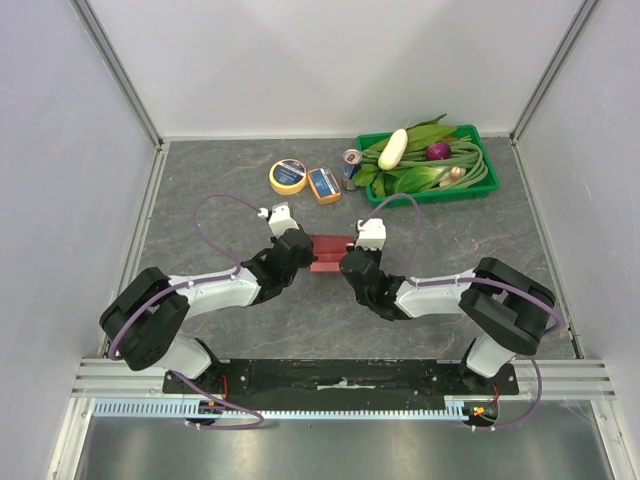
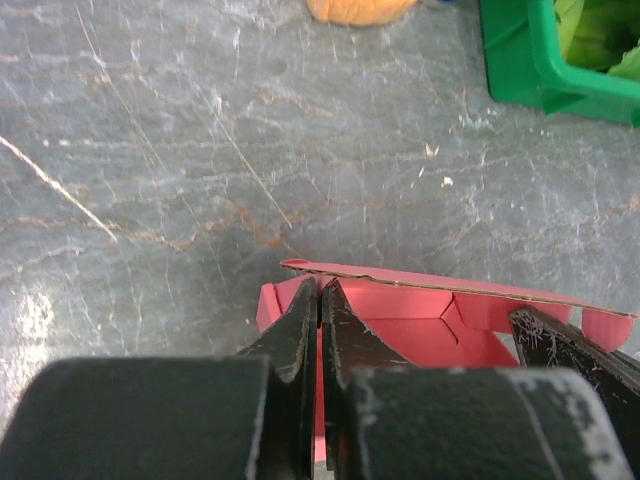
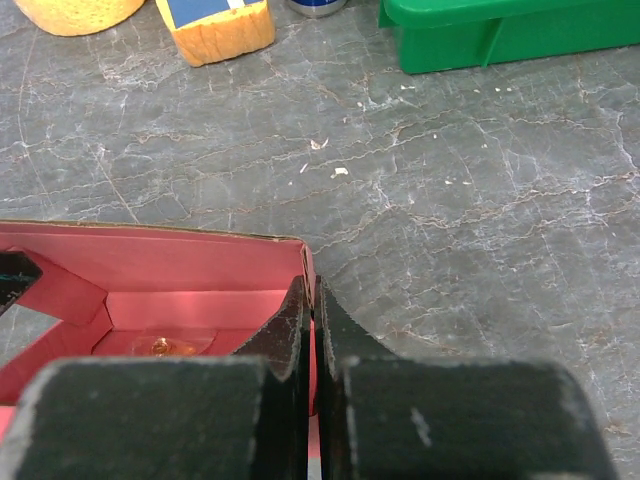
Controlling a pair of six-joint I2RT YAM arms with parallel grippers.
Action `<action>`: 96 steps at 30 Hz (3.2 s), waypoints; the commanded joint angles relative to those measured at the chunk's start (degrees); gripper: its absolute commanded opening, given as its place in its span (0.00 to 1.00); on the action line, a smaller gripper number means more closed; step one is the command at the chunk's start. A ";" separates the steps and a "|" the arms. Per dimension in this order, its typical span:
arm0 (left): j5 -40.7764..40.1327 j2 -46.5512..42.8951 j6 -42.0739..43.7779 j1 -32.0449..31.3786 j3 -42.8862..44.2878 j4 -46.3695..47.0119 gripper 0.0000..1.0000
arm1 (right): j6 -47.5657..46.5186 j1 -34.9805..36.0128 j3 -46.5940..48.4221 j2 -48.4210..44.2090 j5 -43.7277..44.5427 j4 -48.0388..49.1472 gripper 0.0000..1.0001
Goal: Fold the paper box
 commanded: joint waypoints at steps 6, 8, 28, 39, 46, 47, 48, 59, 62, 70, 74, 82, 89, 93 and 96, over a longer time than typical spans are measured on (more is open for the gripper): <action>-5.57 -1.74 -4.78 -2.24 -7.36 1.05 0.02 | 0.61 3.25 -6.97 -2.37 8.94 8.47 0.00; -5.92 -2.79 -4.60 -2.77 -8.33 1.14 0.02 | 0.26 3.78 -7.41 -2.54 9.11 9.27 0.00; -12.25 -7.01 -2.40 -6.20 -12.64 1.84 0.02 | 1.48 4.75 -6.44 -17.30 -1.43 -11.99 0.58; -15.06 -8.51 -1.26 -7.78 -12.38 0.52 0.02 | 1.58 4.75 -15.67 -38.38 -10.48 -24.03 0.93; -15.85 -9.12 0.06 -8.22 -10.97 -0.97 0.02 | 10.70 -6.91 -4.78 -39.21 -32.23 -36.16 0.98; -15.77 -9.12 0.14 -8.31 -10.88 -1.06 0.02 | 14.02 -13.56 -3.81 -38.50 -38.20 -36.34 0.98; -15.85 -9.12 0.15 -8.40 -10.79 -1.06 0.02 | 15.36 -16.58 -2.15 -36.93 -43.39 -35.91 0.98; -17.35 -8.68 2.25 -10.07 -9.13 -1.76 0.02 | 8.02 -28.13 13.49 -20.77 -72.19 -33.50 0.94; -18.31 -8.24 2.87 -10.86 -8.51 -1.94 0.02 | 5.08 -28.21 18.34 -18.46 -71.31 -38.70 0.89; -20.95 -7.37 2.34 -12.09 -7.63 -3.43 0.02 | 34.14 -19.98 16.16 -20.20 -64.91 -38.92 0.86; -21.30 -6.31 1.55 -12.79 -7.19 -3.52 0.02 | 49.96 -17.05 15.00 -21.45 -57.08 -39.50 0.85; -23.85 -4.99 0.32 -15.08 -5.87 -4.93 0.02 | 61.51 -15.73 16.50 -16.88 -51.36 -42.41 0.73; -24.99 -4.29 -0.73 -16.39 -5.69 -5.28 0.02 | 65.29 -15.03 16.50 -13.27 -50.04 -42.67 0.66; -25.87 -4.29 -0.91 -17.10 -5.61 -5.37 0.02 | 66.96 -14.68 16.50 -11.08 -50.74 -40.91 0.60; -26.31 -4.11 -0.82 -17.45 -5.52 -5.54 0.02 | 68.19 -14.50 17.03 -9.14 -50.74 -40.47 0.56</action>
